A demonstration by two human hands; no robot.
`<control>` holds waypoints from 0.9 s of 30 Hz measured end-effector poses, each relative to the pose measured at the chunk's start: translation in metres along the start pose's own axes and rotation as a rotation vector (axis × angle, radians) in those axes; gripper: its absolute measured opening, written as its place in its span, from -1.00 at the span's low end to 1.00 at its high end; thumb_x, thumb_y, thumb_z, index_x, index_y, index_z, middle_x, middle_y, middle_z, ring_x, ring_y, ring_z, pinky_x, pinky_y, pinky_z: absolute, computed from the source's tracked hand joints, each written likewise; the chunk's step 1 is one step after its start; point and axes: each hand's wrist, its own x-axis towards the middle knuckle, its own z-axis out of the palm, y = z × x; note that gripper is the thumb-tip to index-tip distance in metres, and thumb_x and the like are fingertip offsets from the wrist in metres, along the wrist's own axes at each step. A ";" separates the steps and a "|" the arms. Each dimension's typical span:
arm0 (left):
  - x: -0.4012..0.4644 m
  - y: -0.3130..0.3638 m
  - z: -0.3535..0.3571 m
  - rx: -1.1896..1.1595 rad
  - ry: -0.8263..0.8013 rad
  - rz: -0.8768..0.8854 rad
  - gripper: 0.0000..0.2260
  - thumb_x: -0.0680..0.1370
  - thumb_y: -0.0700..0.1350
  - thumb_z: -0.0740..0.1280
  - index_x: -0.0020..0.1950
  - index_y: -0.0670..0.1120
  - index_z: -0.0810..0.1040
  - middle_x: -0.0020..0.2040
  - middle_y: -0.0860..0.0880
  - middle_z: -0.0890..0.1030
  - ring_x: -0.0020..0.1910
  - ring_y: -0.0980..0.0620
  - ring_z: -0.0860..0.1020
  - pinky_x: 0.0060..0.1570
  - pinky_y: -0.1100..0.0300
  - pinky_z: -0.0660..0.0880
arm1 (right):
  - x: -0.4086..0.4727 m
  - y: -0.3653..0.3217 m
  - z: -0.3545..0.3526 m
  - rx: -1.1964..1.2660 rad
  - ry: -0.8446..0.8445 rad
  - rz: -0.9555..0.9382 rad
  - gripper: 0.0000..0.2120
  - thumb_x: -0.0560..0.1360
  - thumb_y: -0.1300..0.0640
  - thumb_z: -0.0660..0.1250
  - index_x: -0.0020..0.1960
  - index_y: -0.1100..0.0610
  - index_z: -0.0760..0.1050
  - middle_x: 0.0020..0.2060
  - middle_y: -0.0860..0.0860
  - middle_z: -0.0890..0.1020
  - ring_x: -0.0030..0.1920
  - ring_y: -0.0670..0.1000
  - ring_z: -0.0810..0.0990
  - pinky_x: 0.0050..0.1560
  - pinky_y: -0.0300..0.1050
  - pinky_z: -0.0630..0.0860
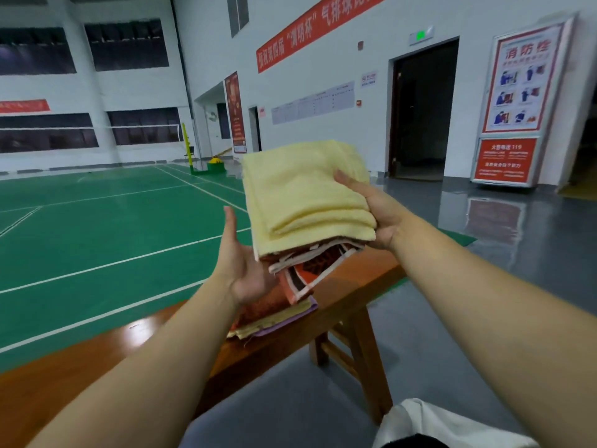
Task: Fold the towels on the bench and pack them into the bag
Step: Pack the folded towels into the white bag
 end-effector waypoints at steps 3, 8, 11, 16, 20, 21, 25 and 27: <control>0.034 -0.057 0.005 -0.068 -0.138 -0.045 0.08 0.35 0.59 0.25 0.59 -0.18 0.26 0.53 -0.34 0.31 0.50 -0.38 0.30 0.55 -0.27 0.10 | -0.044 0.000 -0.052 0.017 0.090 -0.004 -0.56 0.54 -0.11 0.37 0.28 0.17 0.55 0.12 0.21 0.69 0.05 0.20 0.71 0.01 0.16 0.67; 0.093 -0.161 0.026 0.011 -0.124 -0.214 -0.01 0.39 0.49 0.32 0.55 -0.21 0.31 0.47 -0.32 0.42 0.45 -0.33 0.40 0.50 -0.29 0.20 | -0.123 0.034 -0.161 -0.117 0.427 0.049 -0.50 0.48 -0.07 0.47 0.32 0.18 0.53 0.09 0.14 0.71 0.08 0.13 0.71 0.08 0.08 0.64; 0.124 -0.239 0.026 0.308 -0.028 -0.339 -0.23 0.47 0.40 0.28 0.46 -0.15 0.47 0.35 -0.23 0.58 0.33 -0.23 0.55 0.44 -0.20 0.35 | -0.175 0.078 -0.224 -0.182 0.654 0.100 -0.39 0.39 -0.03 0.57 0.34 0.22 0.50 0.06 0.11 0.73 0.03 0.09 0.73 -0.07 -0.03 0.66; 0.145 -0.365 -0.003 0.567 -0.025 -0.557 -0.39 0.49 0.19 0.47 0.45 -0.08 0.48 0.28 -0.11 0.65 0.24 -0.16 0.63 0.36 -0.14 0.45 | -0.259 0.167 -0.299 -0.029 0.795 0.230 -0.58 0.49 0.03 0.50 0.28 0.18 0.56 0.07 0.08 0.73 0.07 0.05 0.72 -0.02 -0.08 0.65; 0.136 -0.443 -0.037 0.612 -0.090 -0.704 -0.48 0.56 0.09 0.43 0.46 -0.07 0.43 0.30 -0.11 0.63 0.28 -0.14 0.60 0.38 -0.15 0.44 | -0.317 0.247 -0.334 0.145 0.858 0.381 -0.52 0.50 -0.02 0.47 0.34 0.17 0.52 0.15 0.09 0.70 0.15 0.06 0.69 0.08 -0.06 0.62; 0.133 -0.460 -0.045 0.632 -0.101 -0.747 -0.49 0.56 0.08 0.43 0.45 -0.07 0.45 0.30 -0.12 0.63 0.28 -0.14 0.61 0.38 -0.15 0.44 | -0.327 0.268 -0.342 0.163 0.874 0.414 -0.46 0.48 -0.05 0.49 0.37 0.14 0.49 0.17 0.09 0.69 0.18 0.08 0.68 0.13 -0.02 0.61; 0.128 -0.511 -0.084 0.745 -0.111 -0.849 -0.40 0.48 0.13 0.53 0.44 -0.02 0.44 0.26 -0.08 0.65 0.23 -0.12 0.64 0.29 -0.16 0.51 | -0.340 0.325 -0.358 0.237 0.955 0.588 -0.38 0.32 -0.34 0.50 0.24 -0.03 0.52 0.05 0.01 0.73 0.12 0.06 0.69 0.08 -0.01 0.60; 0.127 -0.523 -0.099 0.792 -0.032 -0.815 -0.30 0.39 0.14 0.61 0.44 0.04 0.40 0.26 -0.02 0.66 0.18 -0.05 0.66 0.24 -0.12 0.56 | -0.331 0.337 -0.366 0.205 0.986 0.618 -0.43 0.33 -0.41 0.40 0.15 -0.03 0.56 -0.06 -0.06 0.75 0.05 0.00 0.68 -0.01 -0.10 0.58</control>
